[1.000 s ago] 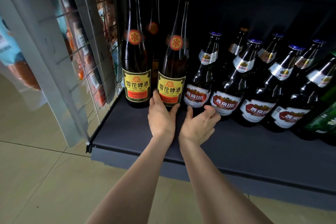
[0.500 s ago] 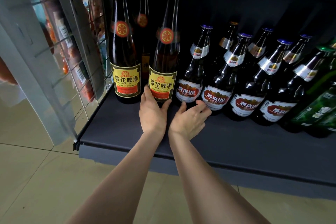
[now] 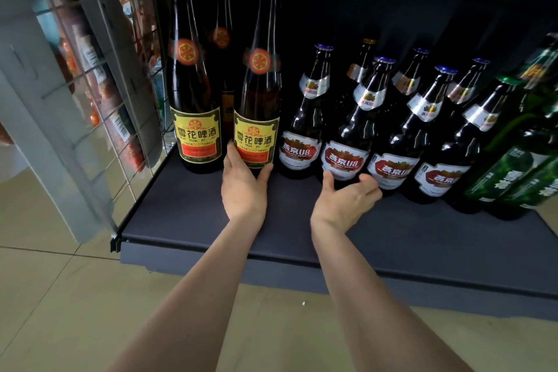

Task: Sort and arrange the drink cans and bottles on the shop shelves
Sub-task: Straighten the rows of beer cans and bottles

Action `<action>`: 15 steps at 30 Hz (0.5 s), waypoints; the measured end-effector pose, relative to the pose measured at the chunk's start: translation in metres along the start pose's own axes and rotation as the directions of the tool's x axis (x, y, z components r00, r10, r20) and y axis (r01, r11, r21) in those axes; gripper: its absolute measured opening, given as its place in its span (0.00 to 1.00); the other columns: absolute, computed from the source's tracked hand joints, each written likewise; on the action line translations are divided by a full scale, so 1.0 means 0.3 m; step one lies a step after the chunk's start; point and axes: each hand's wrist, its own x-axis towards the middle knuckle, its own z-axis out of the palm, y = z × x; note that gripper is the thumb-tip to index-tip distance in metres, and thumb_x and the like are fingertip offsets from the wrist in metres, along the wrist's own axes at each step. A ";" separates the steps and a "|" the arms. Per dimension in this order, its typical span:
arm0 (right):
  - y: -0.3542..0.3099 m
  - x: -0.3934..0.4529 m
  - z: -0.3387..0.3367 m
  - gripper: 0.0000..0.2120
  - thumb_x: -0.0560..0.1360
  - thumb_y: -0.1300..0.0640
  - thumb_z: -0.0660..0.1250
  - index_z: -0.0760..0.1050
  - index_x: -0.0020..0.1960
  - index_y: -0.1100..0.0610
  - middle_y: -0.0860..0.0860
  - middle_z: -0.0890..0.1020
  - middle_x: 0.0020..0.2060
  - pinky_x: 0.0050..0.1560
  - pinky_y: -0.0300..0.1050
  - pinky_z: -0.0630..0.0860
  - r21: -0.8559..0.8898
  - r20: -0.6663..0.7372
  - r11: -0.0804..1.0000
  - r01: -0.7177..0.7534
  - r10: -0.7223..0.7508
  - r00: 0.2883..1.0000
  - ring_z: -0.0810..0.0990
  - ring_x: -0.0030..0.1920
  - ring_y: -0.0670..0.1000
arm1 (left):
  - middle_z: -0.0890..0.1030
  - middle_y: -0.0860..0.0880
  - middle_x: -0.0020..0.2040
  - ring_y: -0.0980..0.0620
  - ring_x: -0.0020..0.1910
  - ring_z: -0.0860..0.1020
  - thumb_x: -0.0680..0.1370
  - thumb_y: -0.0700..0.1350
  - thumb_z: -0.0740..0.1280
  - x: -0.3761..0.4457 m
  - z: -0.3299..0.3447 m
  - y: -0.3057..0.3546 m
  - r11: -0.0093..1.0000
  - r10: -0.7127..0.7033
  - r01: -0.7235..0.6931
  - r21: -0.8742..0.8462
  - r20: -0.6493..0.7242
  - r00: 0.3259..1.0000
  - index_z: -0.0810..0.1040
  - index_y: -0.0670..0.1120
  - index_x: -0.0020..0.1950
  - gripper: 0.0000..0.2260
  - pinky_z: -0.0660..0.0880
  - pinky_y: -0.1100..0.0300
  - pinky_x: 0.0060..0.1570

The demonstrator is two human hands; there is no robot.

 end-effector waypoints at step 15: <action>0.029 0.011 0.002 0.24 0.75 0.57 0.67 0.64 0.67 0.65 0.61 0.68 0.63 0.58 0.53 0.70 -0.152 0.018 0.976 0.157 -0.156 0.988 0.70 0.61 0.60 | 0.60 0.43 0.74 0.46 0.73 0.59 0.77 0.47 0.66 -0.016 0.002 -0.011 0.999 0.037 -0.037 0.024 -0.014 0.999 0.49 0.42 0.76 0.35 0.62 0.56 0.66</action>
